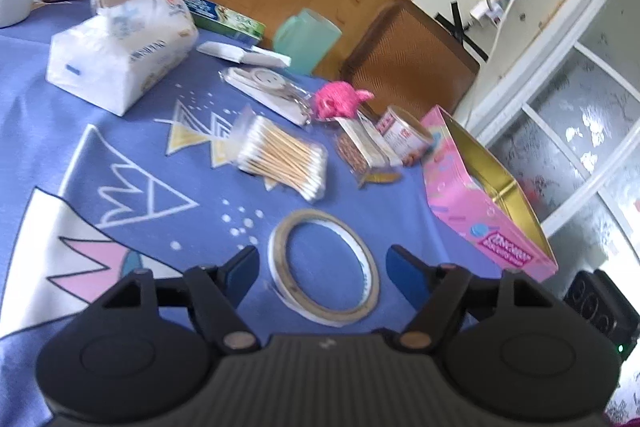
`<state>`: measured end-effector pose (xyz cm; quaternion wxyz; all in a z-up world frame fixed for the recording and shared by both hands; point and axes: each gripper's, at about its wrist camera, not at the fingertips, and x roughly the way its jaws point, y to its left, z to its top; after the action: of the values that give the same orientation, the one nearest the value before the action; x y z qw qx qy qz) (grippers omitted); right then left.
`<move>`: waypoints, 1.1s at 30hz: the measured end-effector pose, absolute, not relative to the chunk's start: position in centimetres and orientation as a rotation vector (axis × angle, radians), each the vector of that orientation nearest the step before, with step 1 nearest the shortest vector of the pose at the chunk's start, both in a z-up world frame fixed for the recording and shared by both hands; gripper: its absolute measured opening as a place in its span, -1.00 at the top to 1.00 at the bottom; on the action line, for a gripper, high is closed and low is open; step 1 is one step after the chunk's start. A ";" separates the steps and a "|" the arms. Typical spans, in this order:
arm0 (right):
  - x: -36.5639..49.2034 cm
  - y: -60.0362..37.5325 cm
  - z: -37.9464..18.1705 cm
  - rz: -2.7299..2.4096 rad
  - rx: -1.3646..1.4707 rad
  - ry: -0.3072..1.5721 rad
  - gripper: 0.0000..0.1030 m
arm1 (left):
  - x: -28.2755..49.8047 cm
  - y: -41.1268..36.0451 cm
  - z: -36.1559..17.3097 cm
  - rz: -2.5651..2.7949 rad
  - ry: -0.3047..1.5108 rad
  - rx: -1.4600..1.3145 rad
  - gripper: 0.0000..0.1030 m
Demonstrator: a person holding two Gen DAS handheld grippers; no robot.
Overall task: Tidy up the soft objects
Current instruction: 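Close the left gripper on the rim of the clear tape roll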
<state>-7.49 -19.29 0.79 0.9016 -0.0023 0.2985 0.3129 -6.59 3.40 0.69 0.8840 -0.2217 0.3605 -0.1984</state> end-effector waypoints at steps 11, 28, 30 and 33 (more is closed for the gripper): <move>-7.5 -19.4 0.4 0.641 -0.019 0.617 -0.68 | -6.4 2.1 0.0 -0.462 0.795 -0.450 -0.48; -7.5 -18.9 0.3 0.638 -0.057 0.608 -0.74 | -6.5 2.1 0.0 -0.490 0.806 -0.486 -0.56; -7.6 -18.9 0.3 0.638 -0.056 0.608 -0.74 | -6.6 2.0 0.2 -0.498 0.802 -0.485 -0.56; -7.6 -18.9 0.3 0.637 -0.057 0.608 -0.74 | -6.6 1.9 0.4 -0.509 0.797 -0.483 -0.56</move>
<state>-7.57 -18.90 0.29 0.9043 -0.0274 0.2941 0.3082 -6.62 1.87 0.43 0.8624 -0.2304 0.3799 -0.2425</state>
